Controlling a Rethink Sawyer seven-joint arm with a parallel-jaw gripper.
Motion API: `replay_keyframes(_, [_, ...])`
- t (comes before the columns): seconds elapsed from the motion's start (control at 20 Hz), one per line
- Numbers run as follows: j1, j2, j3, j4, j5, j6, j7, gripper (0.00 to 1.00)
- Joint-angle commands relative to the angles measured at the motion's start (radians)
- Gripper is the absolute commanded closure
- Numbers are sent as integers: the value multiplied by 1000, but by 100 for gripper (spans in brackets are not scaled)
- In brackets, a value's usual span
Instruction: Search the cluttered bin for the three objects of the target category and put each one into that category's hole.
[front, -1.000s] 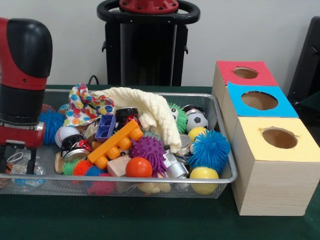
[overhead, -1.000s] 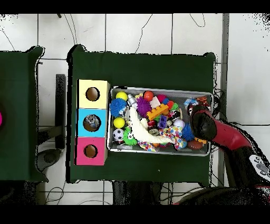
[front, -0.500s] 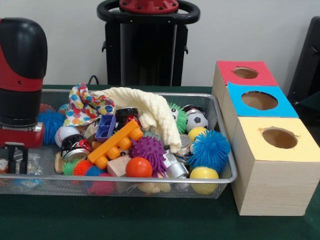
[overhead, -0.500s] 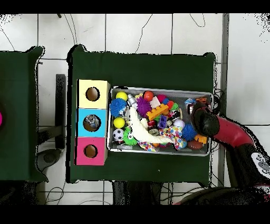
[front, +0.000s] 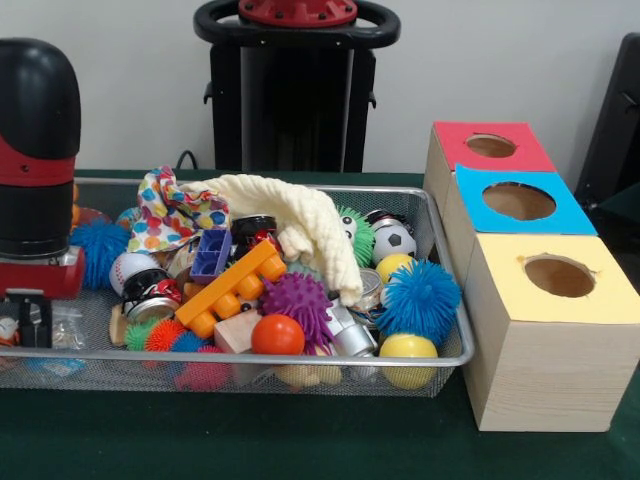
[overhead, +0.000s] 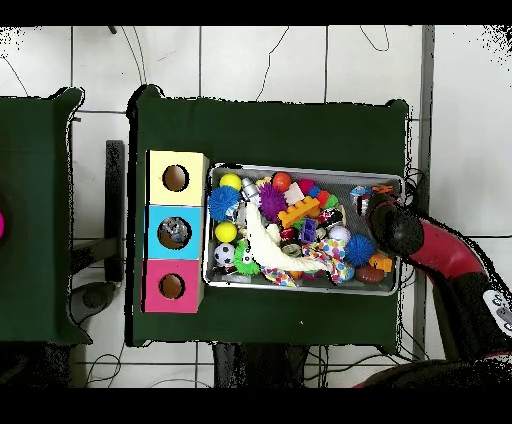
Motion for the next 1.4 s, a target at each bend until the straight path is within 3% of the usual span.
replay_keyframes(0.05, [-43,217,22,-2,-73,106,-25,100])
replay_keyframes(0.2, [-52,216,32,9,-92,36,-7,100])
replay_keyframes(0.35, [-75,195,60,36,-72,89,-30,100])
replay_keyframes(0.7, [-40,58,48,76,1,568,-141,100])
replay_keyframes(0.8, [-20,44,30,61,-1,637,-130,100])
replay_keyframes(1.05, [15,65,1,9,-37,705,-82,100])
replay_keyframes(1.4, [29,83,-15,-15,-75,723,-48,100])
